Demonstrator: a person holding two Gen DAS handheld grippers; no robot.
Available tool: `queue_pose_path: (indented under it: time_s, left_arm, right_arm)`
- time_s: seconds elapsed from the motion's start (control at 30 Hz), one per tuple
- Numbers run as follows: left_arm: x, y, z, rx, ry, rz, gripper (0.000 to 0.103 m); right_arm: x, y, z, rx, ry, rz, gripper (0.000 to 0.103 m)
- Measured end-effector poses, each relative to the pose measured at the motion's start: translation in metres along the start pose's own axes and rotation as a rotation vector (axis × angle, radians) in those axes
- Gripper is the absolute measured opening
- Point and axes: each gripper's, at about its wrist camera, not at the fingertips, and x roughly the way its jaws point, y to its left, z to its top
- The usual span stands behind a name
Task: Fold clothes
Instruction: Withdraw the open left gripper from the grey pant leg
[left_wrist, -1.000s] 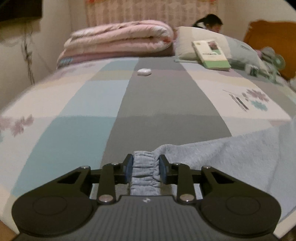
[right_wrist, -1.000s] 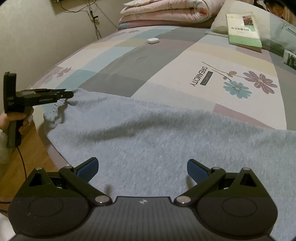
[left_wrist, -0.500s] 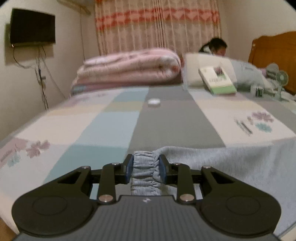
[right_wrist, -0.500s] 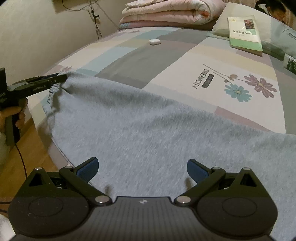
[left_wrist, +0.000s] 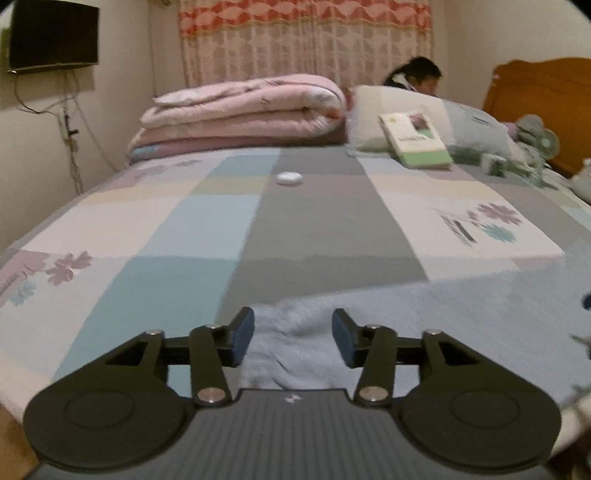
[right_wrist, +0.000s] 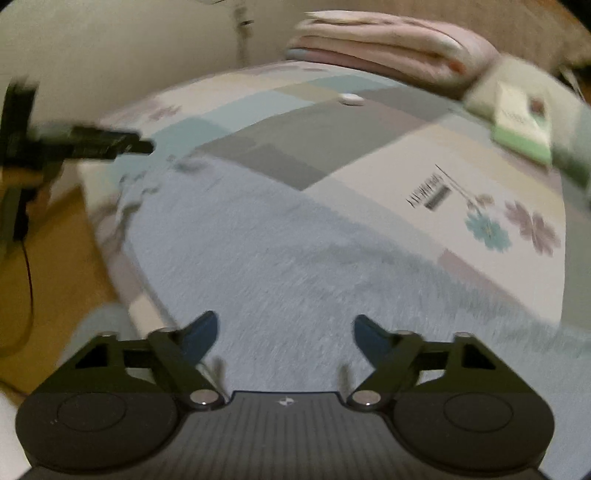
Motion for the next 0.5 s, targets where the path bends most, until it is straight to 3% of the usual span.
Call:
queue_pose_path:
  time_s: [0.03, 0.1, 0.27, 0.33, 0.4, 0.5]
  left_arm:
    - [-0.004, -0.005, -0.004, 0.008, 0.006, -0.011, 0.05]
    - [-0.011, -0.019, -0.013, 0.02, 0.024, -0.025, 0.053]
    - [-0.024, -0.042, -0.03, 0.037, 0.062, -0.048, 0.058]
    - [-0.028, -0.045, -0.033, 0.02, 0.069, -0.044, 0.058]
    - [-0.033, -0.044, -0.035, -0.009, 0.07, -0.04, 0.06]
    - [-0.038, -0.043, -0.037, -0.027, 0.073, -0.027, 0.063]
  right_arm:
    - [-0.002, 0.005, -0.003, -0.047, 0.008, 0.005, 0.064]
    - [-0.004, 0.014, -0.009, -0.123, 0.032, 0.029, 0.056]
    - [-0.002, 0.038, -0.027, -0.316, 0.068, 0.046, 0.048]
    - [0.006, 0.042, -0.031, -0.362, 0.086, 0.023, 0.03]
    - [0.011, 0.042, -0.032, -0.379, 0.093, 0.02, 0.019]
    - [0.019, 0.043, -0.034, -0.403, 0.101, 0.012, 0.019]
